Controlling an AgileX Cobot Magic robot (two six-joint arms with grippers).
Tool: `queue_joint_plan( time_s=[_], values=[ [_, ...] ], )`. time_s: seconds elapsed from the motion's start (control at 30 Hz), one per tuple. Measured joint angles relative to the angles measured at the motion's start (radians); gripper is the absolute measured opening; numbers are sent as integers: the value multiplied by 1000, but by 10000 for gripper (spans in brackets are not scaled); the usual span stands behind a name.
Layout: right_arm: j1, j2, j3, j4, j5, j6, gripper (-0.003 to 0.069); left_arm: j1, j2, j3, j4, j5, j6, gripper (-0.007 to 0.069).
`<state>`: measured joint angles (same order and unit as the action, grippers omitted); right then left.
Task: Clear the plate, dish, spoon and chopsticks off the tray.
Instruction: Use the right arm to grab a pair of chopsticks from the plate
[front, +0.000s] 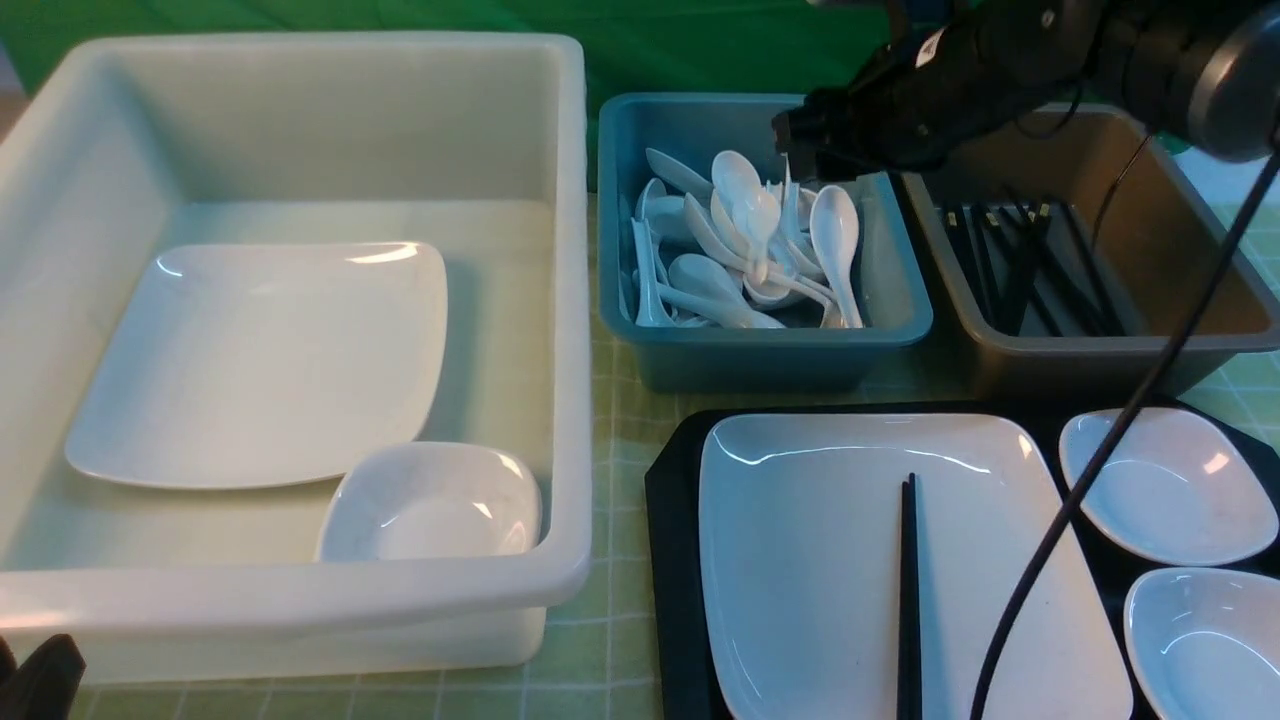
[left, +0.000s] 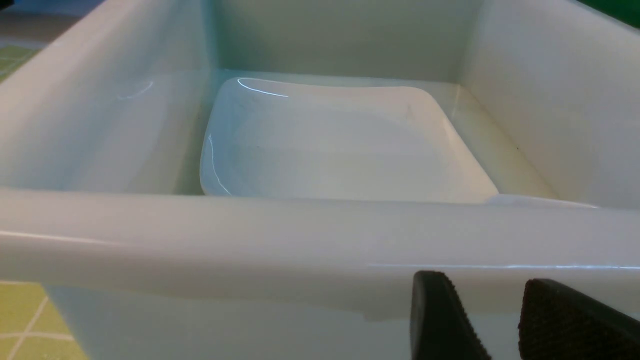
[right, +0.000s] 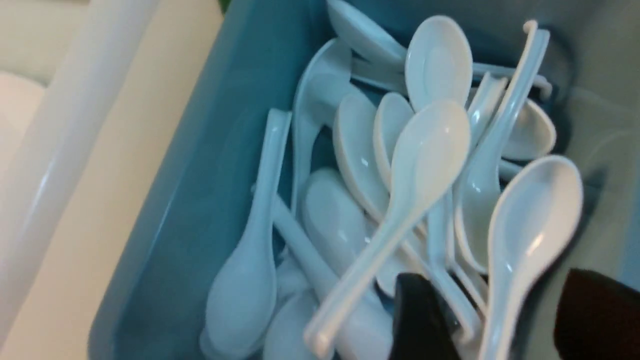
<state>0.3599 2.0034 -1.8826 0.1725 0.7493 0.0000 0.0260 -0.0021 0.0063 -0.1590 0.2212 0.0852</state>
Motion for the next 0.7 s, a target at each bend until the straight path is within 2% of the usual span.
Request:
queue_joint_plan(
  time_s=[0.03, 0.1, 0.13, 0.2, 0.3, 0.43, 0.5, 0.67, 0.7],
  values=[
    [-2, -27, -18, 0, 62, -12, 329, 0, 0, 0, 0, 0, 0, 224],
    [-7, -110, -76, -2, 291, -58, 219, 0, 0, 0, 0, 0, 1, 224],
    [-7, -117, -80, -2, 321, -63, 211, 0, 0, 0, 0, 0, 1, 224],
    [-7, -198, -83, 0, 415, -78, 129, 0, 0, 0, 0, 0, 1, 224],
    [1, -305, -36, 1, 448, -73, 56, 0, 0, 0, 0, 0, 1, 224],
    [19, -417, 86, 0, 454, -41, 34, 0, 0, 0, 0, 0, 1, 224],
    [38, -490, 220, -1, 458, 11, 38, 0, 0, 0, 0, 0, 1, 224],
    [103, -614, 572, -13, 401, 161, 102, 0, 0, 0, 0, -1, 1, 224],
    [103, -617, 586, -13, 394, 168, 106, 0, 0, 0, 0, -1, 1, 224]
  ],
)
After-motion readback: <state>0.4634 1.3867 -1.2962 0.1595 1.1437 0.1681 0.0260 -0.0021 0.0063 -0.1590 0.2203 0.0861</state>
